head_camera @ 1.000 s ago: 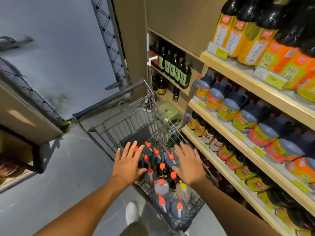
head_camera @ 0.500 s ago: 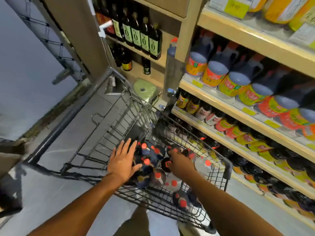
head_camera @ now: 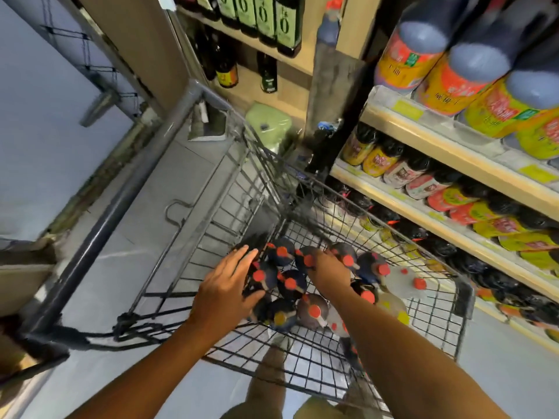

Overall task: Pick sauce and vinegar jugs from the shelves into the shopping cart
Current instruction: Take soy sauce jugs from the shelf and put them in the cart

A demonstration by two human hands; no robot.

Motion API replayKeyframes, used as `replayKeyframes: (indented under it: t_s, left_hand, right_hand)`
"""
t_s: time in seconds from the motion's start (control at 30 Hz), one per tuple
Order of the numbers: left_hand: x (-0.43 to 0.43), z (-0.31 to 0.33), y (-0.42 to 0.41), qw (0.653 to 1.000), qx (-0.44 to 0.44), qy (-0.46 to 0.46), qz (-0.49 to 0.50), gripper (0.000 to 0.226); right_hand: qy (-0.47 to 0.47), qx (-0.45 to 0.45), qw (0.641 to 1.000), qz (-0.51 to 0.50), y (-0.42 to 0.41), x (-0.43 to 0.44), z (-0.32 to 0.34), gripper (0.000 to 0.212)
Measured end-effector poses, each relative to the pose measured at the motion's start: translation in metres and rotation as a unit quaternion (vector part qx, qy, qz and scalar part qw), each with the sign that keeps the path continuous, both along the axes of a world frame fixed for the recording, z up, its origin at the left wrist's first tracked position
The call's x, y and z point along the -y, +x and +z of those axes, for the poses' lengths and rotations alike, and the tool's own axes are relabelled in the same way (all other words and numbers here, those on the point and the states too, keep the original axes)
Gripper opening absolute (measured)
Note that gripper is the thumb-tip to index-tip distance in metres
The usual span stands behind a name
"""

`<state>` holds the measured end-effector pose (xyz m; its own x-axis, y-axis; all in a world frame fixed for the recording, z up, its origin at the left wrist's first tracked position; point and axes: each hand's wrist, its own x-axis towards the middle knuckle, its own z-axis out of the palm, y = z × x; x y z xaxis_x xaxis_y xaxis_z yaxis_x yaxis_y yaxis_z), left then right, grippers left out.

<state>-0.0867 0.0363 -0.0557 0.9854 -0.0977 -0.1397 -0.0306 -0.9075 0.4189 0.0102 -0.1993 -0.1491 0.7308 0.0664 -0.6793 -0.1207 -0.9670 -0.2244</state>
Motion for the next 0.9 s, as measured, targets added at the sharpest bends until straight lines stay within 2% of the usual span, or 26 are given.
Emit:
replayKeyframes:
  t_s: [0.17,0.3,0.43,0.53,0.57,0.67,0.7,0.77,0.83,0.9]
  left_hand:
    - [-0.011,-0.003,0.002,0.997,-0.058,-0.040,0.012,0.086]
    - [-0.013,0.000,-0.002,0.997,-0.056,-0.050,0.014,0.077]
    - [-0.011,0.010,-0.002,0.997,-0.044,-0.068,0.013,0.066]
    - [-0.006,0.024,0.007,0.989,-0.073,-0.116,0.058,0.053]
    - [-0.003,0.028,0.011,0.975,-0.104,-0.172,0.097,0.048]
    - [0.003,0.042,0.026,0.881,-0.203,-0.376,0.204,0.033]
    - [0.005,0.047,0.032,0.865,-0.210,-0.402,0.214,0.044]
    - [0.010,0.061,0.041,0.861,-0.225,-0.414,0.193,0.071]
    - [0.021,0.083,0.055,0.838,-0.254,-0.449,0.177,0.071]
    - [0.033,0.095,0.068,0.805,-0.280,-0.490,0.183,0.069]
  right_hand:
    - [0.021,0.054,0.998,-0.032,-0.009,-0.006,-0.012,0.036]
    - [0.038,0.057,0.998,-0.002,-0.011,0.004,-0.008,0.046]
    - [0.070,0.087,0.994,0.006,-0.002,0.006,0.020,0.017]
    - [0.092,0.099,0.991,0.003,0.005,0.012,0.053,0.020]
    - [0.095,0.102,0.990,0.005,0.009,0.016,0.066,0.023]
    - [0.123,0.119,0.983,0.067,0.028,0.031,0.115,0.029]
    - [0.149,0.114,0.978,0.093,0.036,0.035,0.133,0.029]
    - [0.217,0.096,0.964,0.121,0.053,0.042,0.172,0.029]
    - [0.270,0.081,0.950,0.134,0.066,0.044,0.211,0.026]
    - [0.290,0.070,0.941,0.160,0.075,0.037,0.252,0.015]
